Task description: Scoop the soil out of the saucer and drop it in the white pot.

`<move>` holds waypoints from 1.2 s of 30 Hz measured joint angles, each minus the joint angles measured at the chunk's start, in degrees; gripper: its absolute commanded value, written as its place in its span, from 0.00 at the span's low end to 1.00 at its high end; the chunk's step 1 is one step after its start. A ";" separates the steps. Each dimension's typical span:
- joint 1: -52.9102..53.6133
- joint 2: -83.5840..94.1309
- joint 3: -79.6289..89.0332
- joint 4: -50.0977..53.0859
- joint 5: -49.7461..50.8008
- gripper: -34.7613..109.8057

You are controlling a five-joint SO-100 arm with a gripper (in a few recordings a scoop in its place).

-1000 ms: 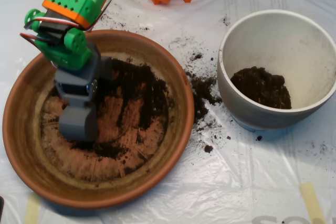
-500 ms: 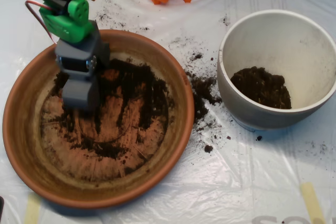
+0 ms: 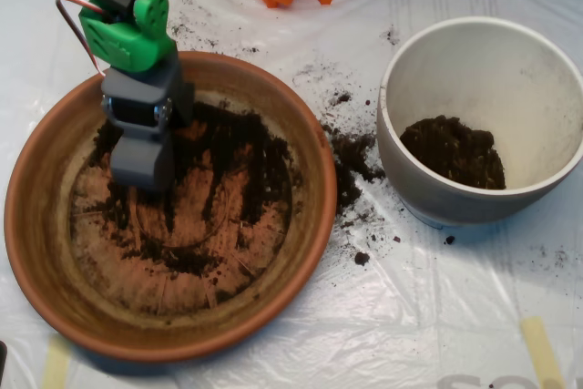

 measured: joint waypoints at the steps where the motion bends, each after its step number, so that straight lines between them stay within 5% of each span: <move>1: 0.00 0.00 0.09 -0.53 -0.18 0.36; 36: -3.78 11.16 17.67 -23.03 -4.13 0.24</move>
